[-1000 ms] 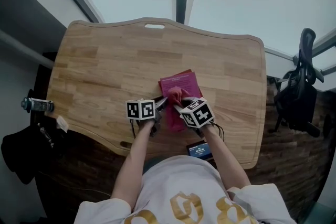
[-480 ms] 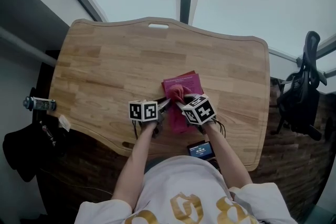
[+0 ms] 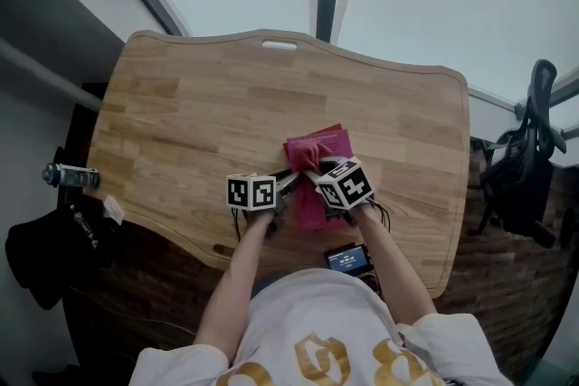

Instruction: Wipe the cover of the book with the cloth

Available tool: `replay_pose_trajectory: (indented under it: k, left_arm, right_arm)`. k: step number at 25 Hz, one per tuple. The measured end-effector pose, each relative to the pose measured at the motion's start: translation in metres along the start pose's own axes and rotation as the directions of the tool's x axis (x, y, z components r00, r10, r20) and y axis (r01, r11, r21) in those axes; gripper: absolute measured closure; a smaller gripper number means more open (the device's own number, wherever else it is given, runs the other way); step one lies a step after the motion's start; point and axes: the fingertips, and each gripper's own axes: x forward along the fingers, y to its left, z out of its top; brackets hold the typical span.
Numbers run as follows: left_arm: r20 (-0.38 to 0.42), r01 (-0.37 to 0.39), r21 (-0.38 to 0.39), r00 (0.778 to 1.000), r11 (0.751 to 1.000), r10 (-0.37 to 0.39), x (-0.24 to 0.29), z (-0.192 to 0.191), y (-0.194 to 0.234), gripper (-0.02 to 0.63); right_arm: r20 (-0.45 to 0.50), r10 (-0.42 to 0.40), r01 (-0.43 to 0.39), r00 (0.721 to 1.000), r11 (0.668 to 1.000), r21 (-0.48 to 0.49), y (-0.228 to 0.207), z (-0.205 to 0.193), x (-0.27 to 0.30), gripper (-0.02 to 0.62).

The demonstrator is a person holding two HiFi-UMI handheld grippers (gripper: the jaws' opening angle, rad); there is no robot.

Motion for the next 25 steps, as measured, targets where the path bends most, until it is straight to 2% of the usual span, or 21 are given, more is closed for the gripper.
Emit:
replay_pose_trajectory:
  k: [25]
  left_arm:
    - [0.0,0.01,0.006,1.0,1.0,-0.01,0.0,0.0,0.001,0.508]
  right_arm:
    - [0.01,-0.011,0.012,1.0,0.998,-0.058,-0.009,0.02,0.013,0.526]
